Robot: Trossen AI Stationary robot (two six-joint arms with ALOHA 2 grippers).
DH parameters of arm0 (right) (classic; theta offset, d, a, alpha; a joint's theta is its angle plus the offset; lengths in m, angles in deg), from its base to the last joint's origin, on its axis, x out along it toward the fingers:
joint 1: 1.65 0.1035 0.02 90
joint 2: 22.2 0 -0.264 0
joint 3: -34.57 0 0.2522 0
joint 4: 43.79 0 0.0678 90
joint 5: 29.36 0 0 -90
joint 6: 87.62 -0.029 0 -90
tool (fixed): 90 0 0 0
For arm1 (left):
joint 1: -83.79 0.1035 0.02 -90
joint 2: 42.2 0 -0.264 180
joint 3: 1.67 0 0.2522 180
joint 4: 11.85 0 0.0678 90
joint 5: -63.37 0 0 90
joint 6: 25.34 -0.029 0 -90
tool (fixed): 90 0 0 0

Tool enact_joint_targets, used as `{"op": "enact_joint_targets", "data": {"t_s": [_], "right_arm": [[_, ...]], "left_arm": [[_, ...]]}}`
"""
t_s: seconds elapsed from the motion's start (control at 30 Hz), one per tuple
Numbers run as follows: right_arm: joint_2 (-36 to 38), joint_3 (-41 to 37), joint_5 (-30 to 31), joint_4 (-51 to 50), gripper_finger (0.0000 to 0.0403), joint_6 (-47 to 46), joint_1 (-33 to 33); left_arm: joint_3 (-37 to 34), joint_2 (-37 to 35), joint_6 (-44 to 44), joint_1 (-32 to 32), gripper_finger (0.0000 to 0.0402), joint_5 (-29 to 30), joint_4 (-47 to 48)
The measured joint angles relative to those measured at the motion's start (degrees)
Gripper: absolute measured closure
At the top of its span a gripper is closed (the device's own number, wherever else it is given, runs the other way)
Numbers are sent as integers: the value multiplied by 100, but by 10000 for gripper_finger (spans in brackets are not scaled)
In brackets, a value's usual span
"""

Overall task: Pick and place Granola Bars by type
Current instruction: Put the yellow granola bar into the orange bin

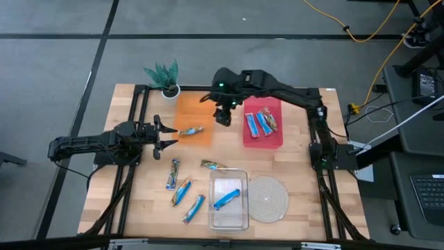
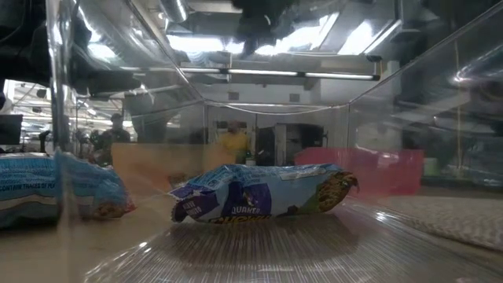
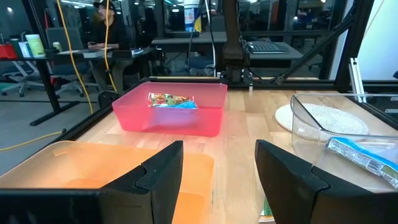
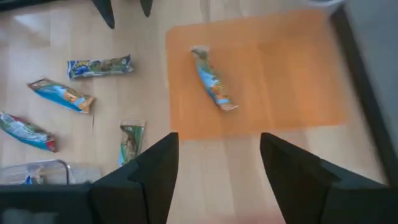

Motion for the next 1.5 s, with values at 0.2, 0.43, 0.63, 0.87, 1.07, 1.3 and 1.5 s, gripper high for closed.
{"op": "enact_joint_targets", "data": {"t_s": [0.2, 0.43, 0.63, 0.87, 1.07, 1.3, 1.5], "right_arm": [[784, 0, 649, -574, 179, -76, 307], [1898, -117, 1630, -1186, 179, -270, 814], [3559, -1555, 2334, -634, 179, -472, 1059], [6036, -5118, 2119, 2079, 179, -114, 1065], [7639, -8214, 1049, 5297, 179, 478, 914], [8492, -10884, 511, 7797, 179, 262, 491], [8804, -12408, -408, 9675, 179, -174, 257]], "left_arm": [[1, -1, -2, 0, 208, 1, 2], [0, -1, -1, 0, 208, 2, 2], [0, -2, -2, 0, 208, 2, 2], [0, 0, -1, -1, 208, 2, 2], [1, -1, -1, -1, 208, 2, 2], [0, 0, -1, 0, 208, 2, 2], [0, 0, 0, -1, 208, 2, 2]]}}
